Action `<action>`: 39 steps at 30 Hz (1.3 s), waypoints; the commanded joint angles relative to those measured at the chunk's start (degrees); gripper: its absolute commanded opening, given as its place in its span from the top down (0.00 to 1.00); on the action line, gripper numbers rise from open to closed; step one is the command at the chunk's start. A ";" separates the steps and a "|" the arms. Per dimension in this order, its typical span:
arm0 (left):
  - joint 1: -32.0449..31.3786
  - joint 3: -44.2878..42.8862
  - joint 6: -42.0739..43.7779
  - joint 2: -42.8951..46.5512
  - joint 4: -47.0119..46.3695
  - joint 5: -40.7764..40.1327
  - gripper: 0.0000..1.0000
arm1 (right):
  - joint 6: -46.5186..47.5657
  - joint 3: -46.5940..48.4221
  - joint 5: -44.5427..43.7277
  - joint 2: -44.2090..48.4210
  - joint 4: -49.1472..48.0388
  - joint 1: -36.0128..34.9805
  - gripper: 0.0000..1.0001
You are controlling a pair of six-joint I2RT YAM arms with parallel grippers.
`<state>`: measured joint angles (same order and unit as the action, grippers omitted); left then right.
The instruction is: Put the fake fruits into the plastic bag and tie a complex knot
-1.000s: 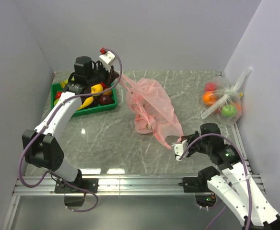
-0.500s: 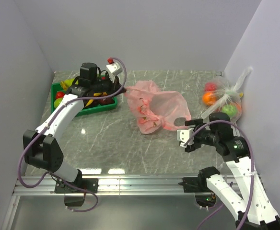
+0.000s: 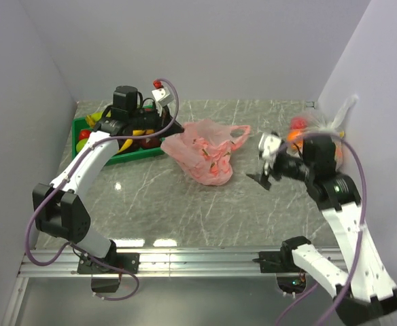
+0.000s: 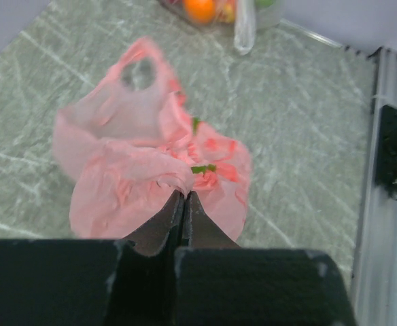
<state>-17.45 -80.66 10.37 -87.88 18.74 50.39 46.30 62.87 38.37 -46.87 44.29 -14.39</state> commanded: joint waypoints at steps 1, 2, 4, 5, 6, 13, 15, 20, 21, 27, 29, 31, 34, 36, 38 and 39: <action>0.14 -1.34 -4.65 0.33 -1.77 5.85 1.00 | -20.08 4.98 4.52 -10.22 -10.70 -1.25 0.04; 0.14 -0.90 -5.18 0.51 -2.82 6.55 1.00 | -20.29 5.24 4.43 -12.00 -13.24 -1.86 0.04; 0.14 -0.20 -5.53 1.12 -3.80 5.78 1.00 | -23.25 4.11 3.12 -16.21 -17.72 -2.92 0.03; 0.40 -0.11 -6.58 1.21 -4.76 5.42 1.00 | -25.02 3.84 3.38 -17.63 -20.19 -2.92 0.03; 0.58 0.07 -7.81 1.13 -5.72 5.25 1.00 | -26.95 3.84 3.81 -18.68 -20.38 -3.01 0.04; 2.25 2.26 -12.22 1.83 -8.81 7.44 1.00 | -44.79 -11.17 -5.49 -18.70 -29.95 -3.01 0.04; 3.04 2.79 -10.99 1.74 -8.46 8.84 1.00 | -46.21 -14.87 -6.82 -19.30 -34.61 -2.57 0.04; 4.00 2.62 -4.76 1.13 -4.07 11.48 1.00 | -54.02 -14.27 -7.08 -29.66 -41.99 -0.73 0.06; 4.01 2.88 -4.31 1.04 -3.80 11.83 1.00 | -55.26 -13.66 -6.21 -31.51 -42.79 0.49 0.07; 4.62 3.85 -1.50 1.48 -3.19 12.89 1.00 | -66.24 -11.90 -2.42 -43.29 -49.65 1.38 0.10; 4.71 3.85 -0.10 1.39 -2.66 13.15 1.00 | -69.67 -12.24 -1.81 -46.28 -52.88 1.38 0.12; 4.80 4.02 0.44 1.65 -2.57 13.24 1.00 | -72.22 -12.42 -0.67 -48.82 -54.13 1.12 0.14; 5.24 5.08 0.53 2.09 -3.97 13.59 1.00 | -73.98 -12.25 2.05 -52.51 -55.63 0.95 0.29; 5.67 4.55 0.61 2.09 -3.72 13.07 0.96 | -75.30 -11.72 4.16 -54.11 -56.33 1.21 0.51; 6.81 3.24 1.75 2.18 -0.82 12.46 0.81 | -77.41 -11.72 6.71 -55.17 -57.38 1.65 0.65; 7.43 1.67 2.11 2.18 0.67 12.19 0.63 | -77.94 -11.98 7.15 -54.91 -58.87 1.74 0.80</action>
<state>-11.68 -76.20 10.57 -87.59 16.99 61.69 -27.46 48.84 41.04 -101.71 -9.08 -12.95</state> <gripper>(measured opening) 0.293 0.263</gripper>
